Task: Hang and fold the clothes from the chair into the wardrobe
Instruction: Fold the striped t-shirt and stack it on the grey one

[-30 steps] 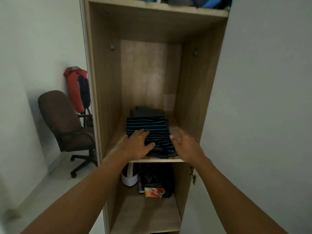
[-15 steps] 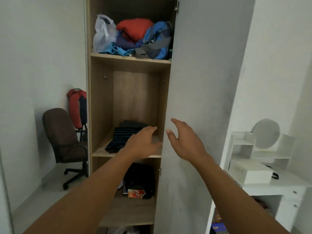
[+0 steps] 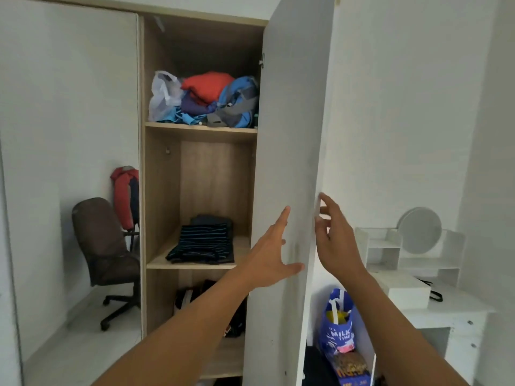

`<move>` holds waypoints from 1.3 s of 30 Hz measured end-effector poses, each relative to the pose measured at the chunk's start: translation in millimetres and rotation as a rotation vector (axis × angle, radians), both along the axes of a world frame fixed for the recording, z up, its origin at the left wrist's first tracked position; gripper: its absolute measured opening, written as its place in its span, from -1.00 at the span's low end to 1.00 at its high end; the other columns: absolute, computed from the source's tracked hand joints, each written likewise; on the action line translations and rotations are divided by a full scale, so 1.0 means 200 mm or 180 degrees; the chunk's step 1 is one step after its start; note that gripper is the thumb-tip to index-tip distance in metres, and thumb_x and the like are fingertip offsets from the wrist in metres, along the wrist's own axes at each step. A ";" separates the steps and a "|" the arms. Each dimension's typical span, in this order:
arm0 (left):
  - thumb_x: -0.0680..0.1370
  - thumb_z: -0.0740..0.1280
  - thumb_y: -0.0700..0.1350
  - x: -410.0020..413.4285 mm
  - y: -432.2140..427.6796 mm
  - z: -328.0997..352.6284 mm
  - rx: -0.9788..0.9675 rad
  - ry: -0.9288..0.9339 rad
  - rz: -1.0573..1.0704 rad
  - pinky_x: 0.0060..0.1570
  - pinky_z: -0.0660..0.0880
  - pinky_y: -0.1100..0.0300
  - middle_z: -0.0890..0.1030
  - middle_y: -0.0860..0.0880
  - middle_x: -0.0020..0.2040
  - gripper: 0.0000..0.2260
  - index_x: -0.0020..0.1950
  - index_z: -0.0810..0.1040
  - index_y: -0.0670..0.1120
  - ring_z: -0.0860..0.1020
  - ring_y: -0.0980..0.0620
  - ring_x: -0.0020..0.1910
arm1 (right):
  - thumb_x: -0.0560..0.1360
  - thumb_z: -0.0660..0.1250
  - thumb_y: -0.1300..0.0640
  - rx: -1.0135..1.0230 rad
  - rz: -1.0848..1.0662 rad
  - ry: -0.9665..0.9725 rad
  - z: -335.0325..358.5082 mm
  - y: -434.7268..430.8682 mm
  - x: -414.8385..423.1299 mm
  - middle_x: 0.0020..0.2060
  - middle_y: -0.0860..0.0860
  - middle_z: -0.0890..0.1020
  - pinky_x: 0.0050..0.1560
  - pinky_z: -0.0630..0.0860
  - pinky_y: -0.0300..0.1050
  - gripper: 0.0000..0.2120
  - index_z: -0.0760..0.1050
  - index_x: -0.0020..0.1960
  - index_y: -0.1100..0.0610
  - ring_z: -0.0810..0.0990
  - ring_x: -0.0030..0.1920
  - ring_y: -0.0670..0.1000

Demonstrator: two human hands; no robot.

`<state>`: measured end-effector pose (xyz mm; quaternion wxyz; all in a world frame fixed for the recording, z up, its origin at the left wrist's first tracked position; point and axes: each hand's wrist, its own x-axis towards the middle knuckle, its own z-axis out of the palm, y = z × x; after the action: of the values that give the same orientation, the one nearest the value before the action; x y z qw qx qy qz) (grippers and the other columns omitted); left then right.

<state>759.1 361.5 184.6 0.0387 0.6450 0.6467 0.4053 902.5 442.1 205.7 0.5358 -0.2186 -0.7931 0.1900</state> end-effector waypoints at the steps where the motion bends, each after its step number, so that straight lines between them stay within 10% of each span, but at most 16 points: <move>1: 0.44 0.53 0.05 0.03 0.00 0.00 0.0032 0.0041 -0.0039 0.27 0.43 0.14 0.06 0.18 0.60 0.06 0.51 -0.31 0.39 0.38 0.04 0.45 | 0.68 0.11 0.13 -0.0083 0.0083 -0.0090 -0.01 -0.01 0.01 0.27 -0.10 0.47 0.18 0.53 -0.31 -0.53 0.16 0.57 -0.01 0.58 0.04 -0.19; 7: 0.48 0.52 -0.09 0.06 -0.05 -0.01 0.0331 0.0249 -0.0156 0.13 0.46 0.32 0.04 0.21 0.59 0.07 0.50 -0.32 0.40 0.48 0.06 0.33 | 0.65 0.07 0.01 -0.0297 0.0416 -0.0045 -0.04 -0.06 -0.01 0.37 0.01 0.50 0.31 0.53 0.12 -0.51 0.16 0.57 -0.06 0.60 0.24 0.04; 20: 0.43 0.55 -0.04 -0.55 -0.53 0.03 0.0215 0.0818 0.1022 0.28 0.52 0.04 0.08 0.21 0.56 0.10 0.55 -0.30 0.29 0.50 0.02 0.30 | 0.58 0.35 0.00 0.0305 0.1254 -0.0579 -0.05 -0.28 -0.73 0.40 -0.16 0.37 0.08 0.45 -0.45 -0.44 0.21 0.50 -0.22 0.49 0.15 -0.20; 24: 0.40 0.55 0.09 -0.80 -0.63 0.03 0.0213 0.1399 0.1783 0.25 0.54 0.05 0.04 0.14 0.60 0.12 0.56 -0.32 0.25 0.54 -0.03 0.29 | 0.52 0.35 -0.18 0.0433 0.1276 -0.0714 -0.11 -0.30 -1.04 0.52 -0.12 0.19 0.40 0.31 -0.13 -0.29 0.07 0.55 -0.22 0.27 0.42 -0.11; 32: 0.43 0.46 0.22 -1.40 -0.64 0.05 0.0022 0.2658 0.2521 0.53 0.01 -0.23 -0.51 0.01 0.53 0.13 0.54 -0.44 0.09 -0.29 -0.17 0.58 | 0.36 0.49 -0.27 0.0699 0.0268 -0.1262 -0.18 -0.15 -1.66 0.59 -0.12 -0.15 0.45 0.04 0.46 0.08 -0.26 0.53 -0.31 -0.15 0.60 0.12; 39: 0.43 0.46 0.24 -1.97 -0.52 -0.01 -0.0109 0.2923 0.2657 0.50 -0.13 -0.32 -0.49 -0.10 0.54 0.13 0.59 -0.35 -0.06 -0.43 -0.24 0.52 | 0.31 0.55 -0.24 0.0637 -0.0356 -0.1583 -0.26 -0.02 -2.06 0.54 -0.12 -0.41 0.43 -0.01 0.54 0.26 -0.44 0.51 -0.28 -0.39 0.56 0.14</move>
<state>366.0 258.4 182.5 -0.3949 0.4455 0.8014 0.0569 490.2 438.0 152.9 0.3531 -0.2480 -0.9019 0.0213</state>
